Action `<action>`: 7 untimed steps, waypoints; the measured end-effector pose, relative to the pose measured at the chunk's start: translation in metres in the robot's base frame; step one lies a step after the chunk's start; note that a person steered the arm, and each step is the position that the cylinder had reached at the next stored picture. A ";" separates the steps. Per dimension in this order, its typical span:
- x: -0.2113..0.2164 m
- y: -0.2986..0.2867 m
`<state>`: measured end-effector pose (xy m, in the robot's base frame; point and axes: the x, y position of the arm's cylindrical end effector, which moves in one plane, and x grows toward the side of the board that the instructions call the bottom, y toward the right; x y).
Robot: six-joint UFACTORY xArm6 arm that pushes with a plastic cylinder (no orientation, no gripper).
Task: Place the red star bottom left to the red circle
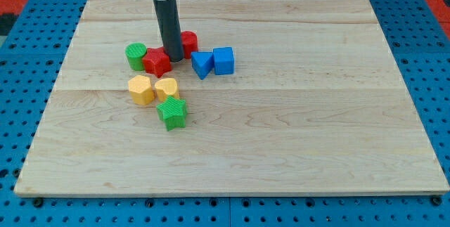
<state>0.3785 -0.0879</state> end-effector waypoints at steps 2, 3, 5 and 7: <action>-0.057 0.038; -0.083 0.043; -0.013 0.021; 0.045 0.007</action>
<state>0.4235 -0.0804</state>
